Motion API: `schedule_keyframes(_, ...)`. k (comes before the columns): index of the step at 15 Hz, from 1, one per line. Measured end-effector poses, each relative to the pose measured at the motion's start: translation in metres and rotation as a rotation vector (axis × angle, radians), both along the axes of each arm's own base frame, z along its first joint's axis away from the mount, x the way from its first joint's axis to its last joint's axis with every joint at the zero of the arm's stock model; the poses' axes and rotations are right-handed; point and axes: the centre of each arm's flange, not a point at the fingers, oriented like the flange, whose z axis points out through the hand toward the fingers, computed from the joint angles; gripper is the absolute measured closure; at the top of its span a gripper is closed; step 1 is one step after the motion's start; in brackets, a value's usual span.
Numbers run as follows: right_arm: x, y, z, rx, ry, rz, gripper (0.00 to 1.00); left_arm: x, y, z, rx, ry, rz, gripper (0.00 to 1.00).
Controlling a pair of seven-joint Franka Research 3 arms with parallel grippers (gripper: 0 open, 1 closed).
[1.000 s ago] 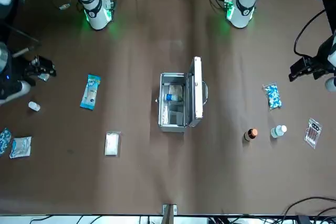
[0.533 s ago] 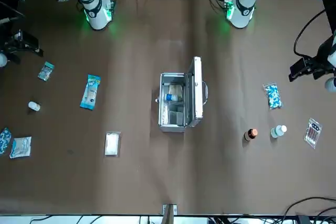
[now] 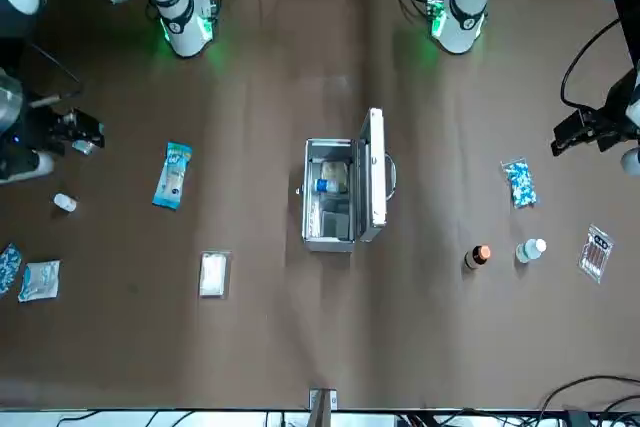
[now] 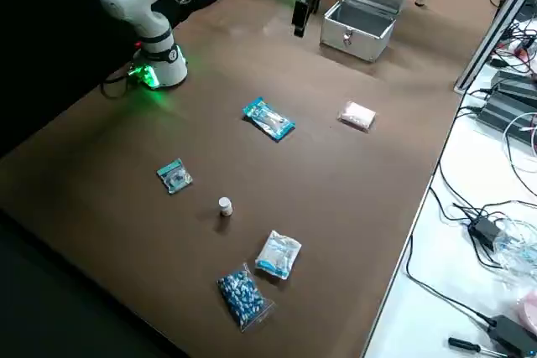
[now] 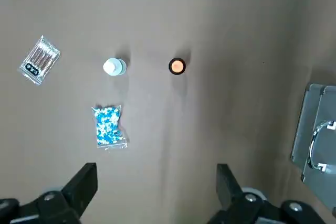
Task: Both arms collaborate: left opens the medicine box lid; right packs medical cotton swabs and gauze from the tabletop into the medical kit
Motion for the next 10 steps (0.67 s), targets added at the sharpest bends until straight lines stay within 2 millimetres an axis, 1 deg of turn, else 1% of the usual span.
schedule_keyframes(1, 0.001, 0.001, -0.013, -0.009, 0.0, -0.032, 0.01, 0.0, 0.0, 0.0, 0.0, 0.0, 0.0, 0.0)
schedule_keyframes(3, 0.003, 0.001, -0.049, -0.016, 0.001, -0.064, 0.01, 0.0, 0.0, 0.0, 0.0, 0.001, 0.0, 0.0)
schedule_keyframes(6, 0.002, -0.001, -0.116, -0.021, 0.001, -0.081, 0.01, 0.0, 0.0, -0.001, 0.0, 0.001, 0.0, 0.0)
schedule_keyframes(8, -0.005, -0.003, -0.16, -0.024, 0.012, -0.089, 0.02, 0.0, 0.0, -0.001, 0.0, 0.0, 0.001, 0.0)
schedule_keyframes(9, -0.009, -0.003, -0.18, -0.025, 0.029, -0.09, 0.02, 0.0, 0.0, -0.001, 0.0, 0.0, 0.001, 0.0)
schedule_keyframes(10, -0.012, -0.004, -0.195, -0.026, 0.048, -0.091, 0.02, 0.0, 0.001, -0.001, 0.0, 0.0, 0.001, 0.0)
